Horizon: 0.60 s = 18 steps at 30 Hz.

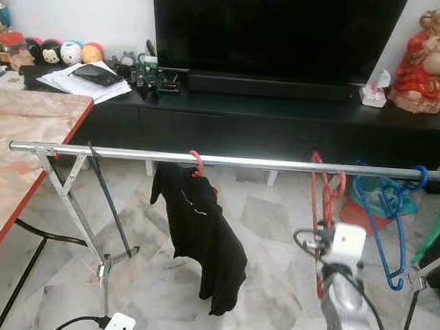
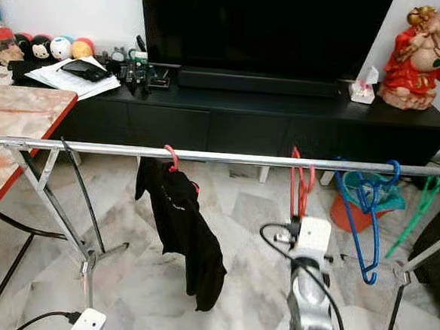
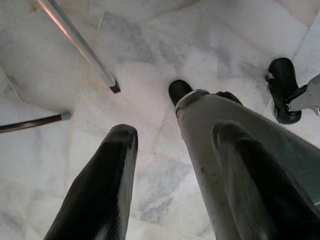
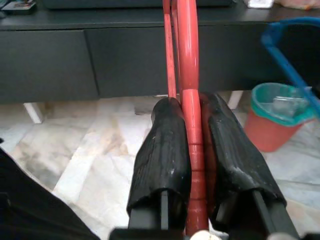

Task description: Hang hanger

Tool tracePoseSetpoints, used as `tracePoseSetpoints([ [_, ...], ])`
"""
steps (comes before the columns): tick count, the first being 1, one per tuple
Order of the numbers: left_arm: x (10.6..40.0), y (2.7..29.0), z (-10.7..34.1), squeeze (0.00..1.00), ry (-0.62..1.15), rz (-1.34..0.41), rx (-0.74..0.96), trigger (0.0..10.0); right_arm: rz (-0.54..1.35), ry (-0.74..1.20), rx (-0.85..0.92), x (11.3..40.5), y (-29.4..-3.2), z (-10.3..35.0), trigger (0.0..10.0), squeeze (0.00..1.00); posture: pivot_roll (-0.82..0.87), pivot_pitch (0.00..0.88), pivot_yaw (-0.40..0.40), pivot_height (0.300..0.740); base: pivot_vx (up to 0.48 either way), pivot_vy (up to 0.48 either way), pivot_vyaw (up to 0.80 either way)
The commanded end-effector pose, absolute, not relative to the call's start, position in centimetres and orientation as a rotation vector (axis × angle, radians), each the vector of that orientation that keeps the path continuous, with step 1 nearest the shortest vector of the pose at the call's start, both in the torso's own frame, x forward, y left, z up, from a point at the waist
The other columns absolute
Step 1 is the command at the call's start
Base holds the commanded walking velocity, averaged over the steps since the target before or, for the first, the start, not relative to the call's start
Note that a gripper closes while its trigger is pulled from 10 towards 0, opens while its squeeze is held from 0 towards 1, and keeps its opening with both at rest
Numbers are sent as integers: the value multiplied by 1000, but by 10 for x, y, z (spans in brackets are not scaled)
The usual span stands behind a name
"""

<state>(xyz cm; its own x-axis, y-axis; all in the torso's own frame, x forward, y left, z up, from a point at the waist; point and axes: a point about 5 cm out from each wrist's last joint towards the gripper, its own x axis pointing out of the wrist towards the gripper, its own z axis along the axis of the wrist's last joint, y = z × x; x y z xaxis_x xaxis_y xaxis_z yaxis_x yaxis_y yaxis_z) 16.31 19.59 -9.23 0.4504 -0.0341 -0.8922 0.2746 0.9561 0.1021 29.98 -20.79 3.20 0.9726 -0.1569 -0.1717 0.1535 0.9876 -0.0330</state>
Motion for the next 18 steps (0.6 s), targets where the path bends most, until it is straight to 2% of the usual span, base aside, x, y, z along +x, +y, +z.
tracePoseSetpoints([
  [1, 161, 198, -93, 0, 1099, -192, 247, 10000, -145, 186, -36, 304, -209, 35, 10000, 0, -123, 0, -27, 740, 0, 0, 0],
  [10, 161, 198, -93, 0, 1103, -192, 244, 10000, -96, 201, -38, 319, -202, 44, 10000, 0, -120, 0, -26, 740, 0, 0, 0],
  [18, 161, 198, -93, 0, 1106, -195, 243, 10000, -112, 304, -51, 320, -205, 38, 10000, 0, -118, 0, -23, 740, 0, 0, 0],
])
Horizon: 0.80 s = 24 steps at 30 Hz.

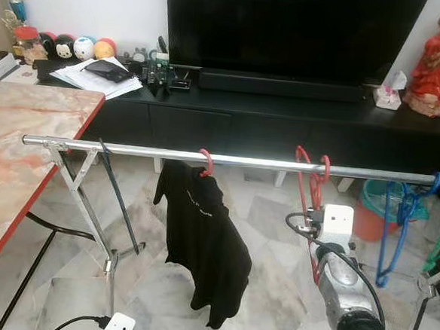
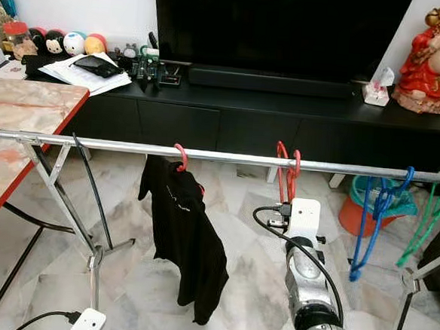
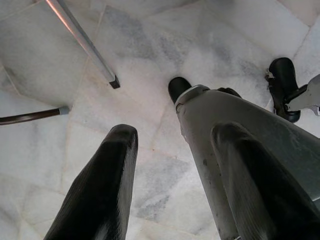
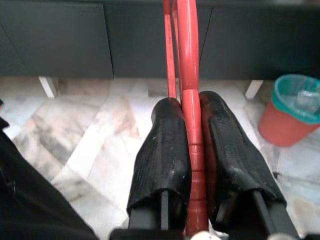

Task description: Hang hanger

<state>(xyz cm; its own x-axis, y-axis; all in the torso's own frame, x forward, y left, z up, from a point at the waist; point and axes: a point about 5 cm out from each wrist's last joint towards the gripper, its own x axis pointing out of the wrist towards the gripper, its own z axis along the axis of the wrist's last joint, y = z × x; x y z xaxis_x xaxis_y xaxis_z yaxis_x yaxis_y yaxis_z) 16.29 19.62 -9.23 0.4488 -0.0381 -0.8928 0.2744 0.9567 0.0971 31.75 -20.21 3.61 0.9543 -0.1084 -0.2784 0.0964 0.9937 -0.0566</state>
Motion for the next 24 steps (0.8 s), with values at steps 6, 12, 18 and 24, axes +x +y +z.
tracePoseSetpoints([
  [6, 160, 199, -93, 0, 1106, -194, 245, 10000, -129, 320, -34, 322, -209, 39, 10000, 0, -116, 0, -21, 740, 0, 0, 0],
  [12, 160, 200, -93, 0, 1108, -194, 248, 10000, -135, 334, -29, 324, -212, 41, 10000, 0, -114, 0, -19, 740, 0, 0, 0],
  [18, 160, 200, -93, 0, 1110, -198, 249, 10000, -133, 350, -26, 327, -212, 42, 10000, 0, -116, 0, -17, 740, 0, 0, 0],
  [24, 160, 200, -93, 0, 1112, -199, 250, 10000, -131, 350, -19, 326, -210, 41, 10000, 0, -114, 0, -18, 740, 0, 0, 0],
])
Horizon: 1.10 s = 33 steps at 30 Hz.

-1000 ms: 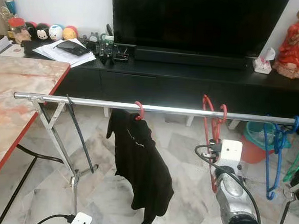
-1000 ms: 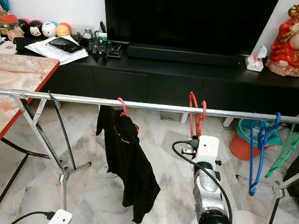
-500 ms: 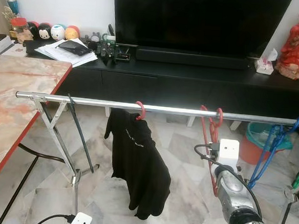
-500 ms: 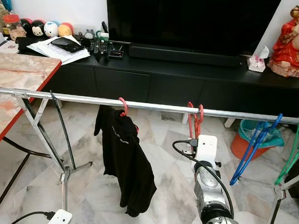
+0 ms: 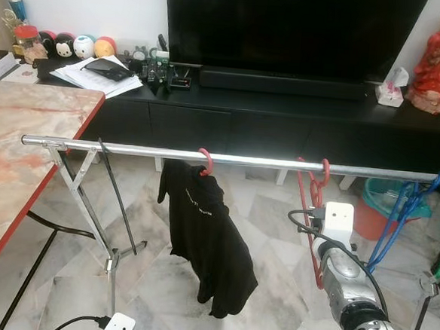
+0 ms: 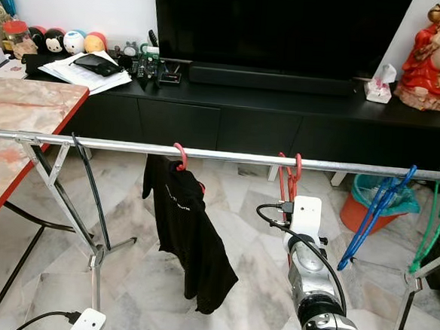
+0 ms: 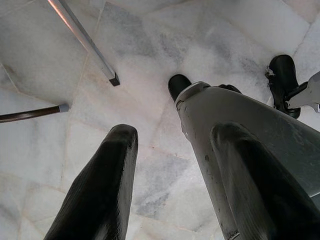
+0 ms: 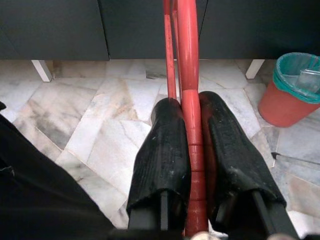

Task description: Hang hanger

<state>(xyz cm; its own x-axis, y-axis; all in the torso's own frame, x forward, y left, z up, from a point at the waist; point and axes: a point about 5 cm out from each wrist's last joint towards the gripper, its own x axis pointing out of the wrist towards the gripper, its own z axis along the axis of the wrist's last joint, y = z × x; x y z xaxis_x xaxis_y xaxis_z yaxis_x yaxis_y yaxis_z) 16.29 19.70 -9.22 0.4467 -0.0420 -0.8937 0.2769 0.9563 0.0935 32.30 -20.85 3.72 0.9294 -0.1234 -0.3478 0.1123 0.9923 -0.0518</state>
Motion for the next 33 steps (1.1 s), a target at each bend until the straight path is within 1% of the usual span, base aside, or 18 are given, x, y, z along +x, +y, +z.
tracePoseSetpoints([
  [1, 159, 200, -93, 0, 1113, -200, 251, 10000, -130, 345, -10, 325, -209, 40, 10000, 616, -115, 0, -18, 740, 0, 0, 0],
  [2, 159, 200, -93, 0, 1113, -200, 251, 10000, -130, 345, -10, 325, -209, 40, 10000, 616, -115, 0, -18, 740, 0, 0, 0],
  [3, 159, 200, -93, 0, 1113, -200, 251, 10000, -130, 342, -8, 325, -209, 40, 10000, 784, -115, 0, -18, 740, 0, 0, 0],
  [4, 159, 200, -93, 0, 1113, -200, 250, 10000, -132, 330, 5, 324, -209, 40, 10000, 1000, -115, 0, -18, 740, 0, 0, 0],
  [14, 159, 200, -93, 0, 1114, -203, 250, 10000, -154, 260, 25, 321, -207, 42, 10000, 1000, -117, 0, -17, 740, 0, 0, 0],
  [21, 159, 200, -93, 0, 1114, -204, 250, 10000, -150, 249, 25, 318, -205, 39, 10000, 1000, -114, 0, -20, 740, 0, 0, 0],
  [29, 160, 200, -93, 0, 1113, -205, 252, 10000, -178, 147, 21, 309, -207, 42, 10000, 1000, -115, 0, -20, 740, 0, 0, 0],
  [33, 160, 201, -93, 0, 1112, -203, 252, 10000, -193, 76, 15, 298, -208, 44, 10000, 1000, -121, 0, -19, 740, 0, 0, 0],
])
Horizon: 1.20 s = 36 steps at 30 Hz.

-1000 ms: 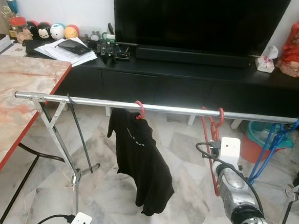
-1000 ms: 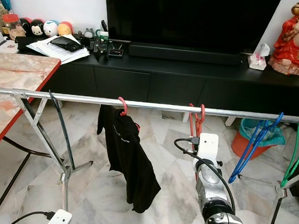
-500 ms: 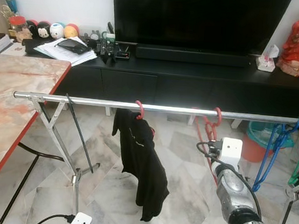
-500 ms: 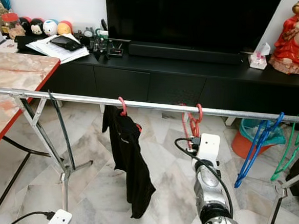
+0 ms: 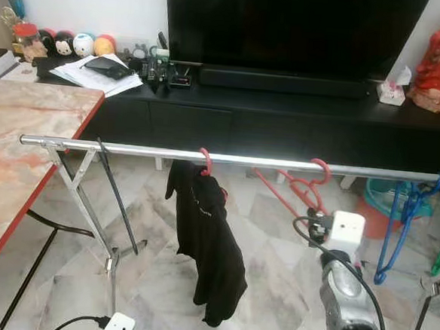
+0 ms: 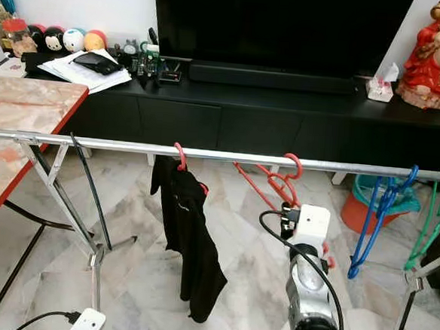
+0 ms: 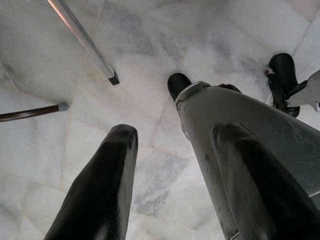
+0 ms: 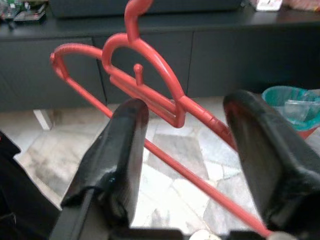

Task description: Hang hanger

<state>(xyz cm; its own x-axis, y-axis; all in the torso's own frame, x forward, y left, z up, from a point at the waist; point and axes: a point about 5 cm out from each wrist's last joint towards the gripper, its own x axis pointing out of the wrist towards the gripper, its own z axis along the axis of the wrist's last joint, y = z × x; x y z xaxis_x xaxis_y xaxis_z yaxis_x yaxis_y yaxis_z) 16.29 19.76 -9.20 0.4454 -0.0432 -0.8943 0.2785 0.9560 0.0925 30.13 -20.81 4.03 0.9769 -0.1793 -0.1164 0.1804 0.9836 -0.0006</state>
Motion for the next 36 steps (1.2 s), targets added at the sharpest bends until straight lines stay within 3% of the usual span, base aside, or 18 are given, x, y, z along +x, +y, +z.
tracePoseSetpoints([
  [1, 160, 201, -93, 0, 1112, -203, 251, 10000, -194, 69, 14, 296, -208, 43, 10000, 1000, -121, 0, -19, 740, 0, 0, 0],
  [16, 161, 201, -92, 0, 1106, -206, 257, 10000, -159, 66, -40, 247, -201, 30, 10000, 1000, -127, 0, -22, 740, 0, 0, 0],
  [24, 161, 201, -92, 0, 1105, -205, 258, 10000, -161, 252, -67, 212, -196, 8, 10000, 1000, -128, 0, -30, 740, 0, 0, 0],
  [25, 161, 201, -92, 0, 1105, -204, 258, 10000, -160, 354, -68, 207, -194, -7, 10000, 902, -128, 0, -31, 740, 0, 0, 0],
  [26, 161, 201, -92, 0, 1105, -205, 258, 10000, -150, 407, -51, 204, -192, -16, 10000, 424, -128, 0, -31, 740, 0, 0, 0],
  [27, 161, 201, -92, 0, 1105, -205, 258, 10000, -143, 438, -38, 202, -190, -21, 10000, 424, -128, 0, -31, 740, 0, 0, 0],
  [28, 161, 200, -92, 0, 1103, -204, 253, 10000, -134, 488, -5, 199, -188, -29, 10000, 0, -126, 0, -34, 740, 0, 0, 0],
  [36, 160, 199, -93, 0, 1104, -200, 249, 10000, -228, 748, 81, 197, -193, -63, 10000, 0, -139, 0, -27, 740, 0, 0, 0],
])
